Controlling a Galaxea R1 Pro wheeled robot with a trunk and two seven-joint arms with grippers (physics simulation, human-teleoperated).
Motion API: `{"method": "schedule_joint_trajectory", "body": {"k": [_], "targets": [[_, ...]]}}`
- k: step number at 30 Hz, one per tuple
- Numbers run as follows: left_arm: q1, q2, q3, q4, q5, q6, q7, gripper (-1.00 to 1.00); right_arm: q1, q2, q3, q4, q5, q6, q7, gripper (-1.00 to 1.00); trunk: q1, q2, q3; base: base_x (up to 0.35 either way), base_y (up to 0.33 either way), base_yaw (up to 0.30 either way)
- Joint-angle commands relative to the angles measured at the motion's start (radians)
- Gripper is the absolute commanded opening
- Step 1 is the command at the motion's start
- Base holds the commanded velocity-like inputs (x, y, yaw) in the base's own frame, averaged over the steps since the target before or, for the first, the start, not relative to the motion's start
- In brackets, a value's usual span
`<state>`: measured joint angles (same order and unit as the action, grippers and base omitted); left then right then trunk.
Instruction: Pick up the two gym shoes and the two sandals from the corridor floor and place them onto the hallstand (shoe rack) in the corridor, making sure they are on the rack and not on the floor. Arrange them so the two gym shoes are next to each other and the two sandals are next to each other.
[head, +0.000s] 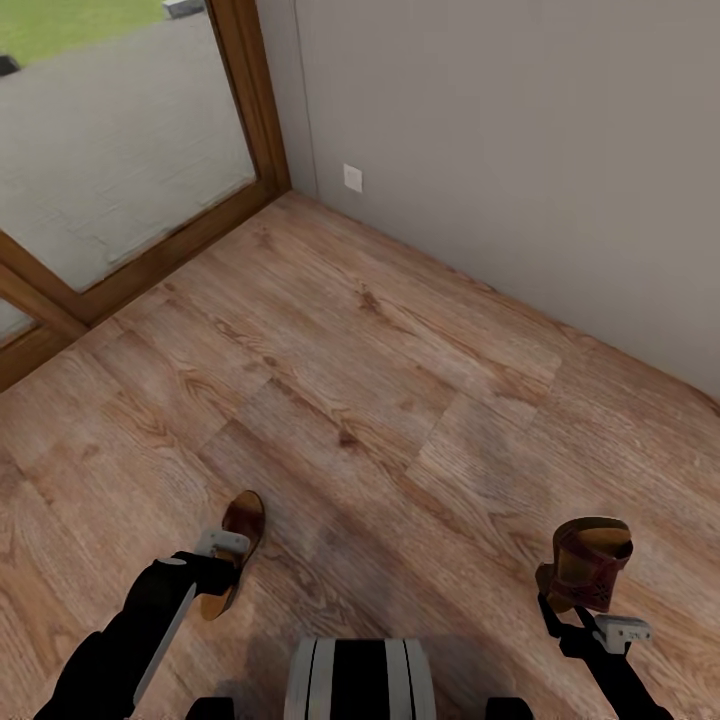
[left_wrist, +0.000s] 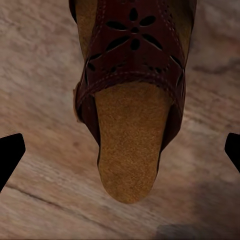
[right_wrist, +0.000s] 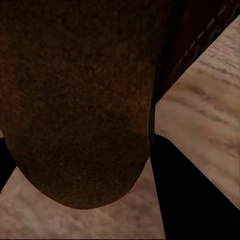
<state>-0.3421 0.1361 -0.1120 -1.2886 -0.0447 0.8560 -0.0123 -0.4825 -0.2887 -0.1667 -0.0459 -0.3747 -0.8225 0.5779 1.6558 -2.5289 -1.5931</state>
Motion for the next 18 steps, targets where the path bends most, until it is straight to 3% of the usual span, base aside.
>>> {"method": "schedule_joint_trajectory", "body": {"k": [1,18], "targets": [[0.0,0.0,0.001,0.0,0.0,0.0,0.0,1.0,0.0,0.0,-0.001,0.0,-0.002,0.001,0.002,-1.0,0.0,0.0,-0.004,0.0,0.0,0.0],[0.0,0.001,0.006,0.0,0.0,0.0,-0.001,1.0,0.0,0.0,-0.001,0.0,-0.003,0.001,0.002,-1.0,0.008,-0.004,-0.07,0.0,0.0,0.0]]}}
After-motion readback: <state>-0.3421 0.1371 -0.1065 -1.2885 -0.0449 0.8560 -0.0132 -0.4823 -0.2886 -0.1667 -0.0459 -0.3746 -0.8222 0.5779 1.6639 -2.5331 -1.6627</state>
